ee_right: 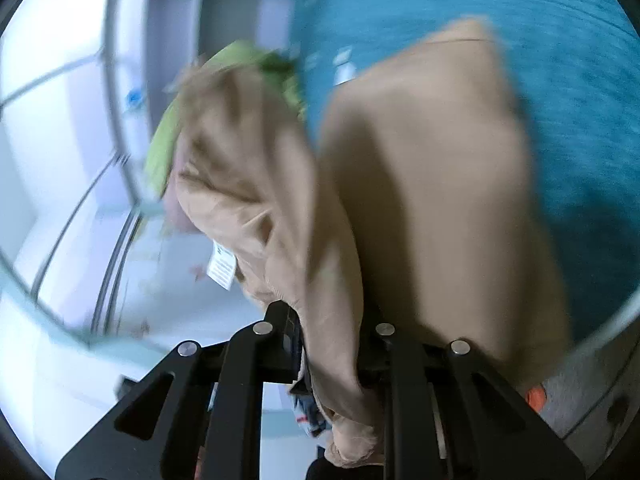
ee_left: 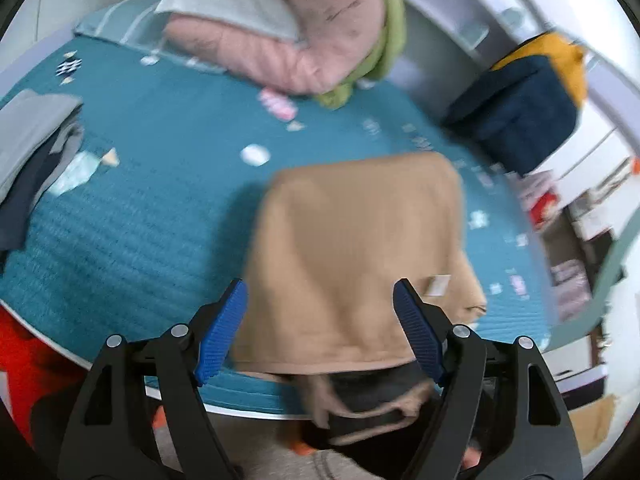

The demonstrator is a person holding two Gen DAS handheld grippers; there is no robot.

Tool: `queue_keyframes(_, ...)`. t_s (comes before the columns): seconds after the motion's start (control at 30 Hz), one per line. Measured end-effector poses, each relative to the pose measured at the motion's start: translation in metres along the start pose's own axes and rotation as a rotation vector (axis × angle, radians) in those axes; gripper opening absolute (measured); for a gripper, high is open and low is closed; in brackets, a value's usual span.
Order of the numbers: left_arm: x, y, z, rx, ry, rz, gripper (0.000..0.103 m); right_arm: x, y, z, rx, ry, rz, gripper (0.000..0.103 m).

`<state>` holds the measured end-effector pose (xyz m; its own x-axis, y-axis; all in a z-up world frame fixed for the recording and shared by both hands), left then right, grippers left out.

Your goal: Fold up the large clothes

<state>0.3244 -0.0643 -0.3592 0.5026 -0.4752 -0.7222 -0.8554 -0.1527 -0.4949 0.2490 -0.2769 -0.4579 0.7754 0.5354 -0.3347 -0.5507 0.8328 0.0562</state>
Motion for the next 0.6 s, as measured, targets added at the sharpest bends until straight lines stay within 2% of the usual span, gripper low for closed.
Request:
queue_keyframes(0.07, 0.017, 0.01, 0.013, -0.004, -0.048, 0.032, 0.076, -0.007, -0.008, -0.006, -0.014, 0.055, -0.026, 0.021)
queue_keyframes(0.23, 0.064, 0.039, 0.036, -0.064, -0.086, 0.151, 0.076, -0.013, -0.007, 0.009, -0.17, 0.186, 0.0, 0.029)
queue_keyframes(0.3, 0.078, 0.052, 0.036, -0.051, -0.087, 0.19, 0.076, -0.018, -0.008, 0.025, -0.271, 0.243, -0.008, 0.034)
queue_keyframes(0.37, 0.082, 0.059, 0.03, -0.029, -0.073, 0.207, 0.076, -0.026, -0.011, 0.042, -0.401, 0.325, -0.039, 0.045)
queue_keyframes(0.43, 0.086, 0.064, 0.024, -0.008, -0.068, 0.211, 0.076, -0.028, -0.019, 0.058, -0.495, 0.381, -0.089, 0.049)
queue_keyframes(0.5, 0.087, 0.069, 0.018, -0.005, -0.044, 0.227, 0.076, -0.035, -0.028, 0.076, -0.581, 0.407, -0.147, 0.053)
queue_keyframes(0.53, 0.088, 0.072, 0.014, 0.002, -0.034, 0.238, 0.076, -0.039, -0.033, 0.085, -0.616, 0.422, -0.173, 0.058)
queue_keyframes(0.6, 0.091, 0.076, 0.006, 0.03, -0.026, 0.256, 0.076, -0.035, -0.041, 0.09, -0.659, 0.443, -0.168, 0.065)
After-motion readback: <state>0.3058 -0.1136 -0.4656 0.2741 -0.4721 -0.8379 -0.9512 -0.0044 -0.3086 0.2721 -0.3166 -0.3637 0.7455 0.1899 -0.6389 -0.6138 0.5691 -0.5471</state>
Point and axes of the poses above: each gripper's, at about its wrist camera, not at the fingertips, and x roughly the way its jaws point, z to its left, y to its underside, the point moved 10 cm from there along x, roughly the way its jaws point, and after that the axes turned 3 degrees about y, right-handed, at the moved point
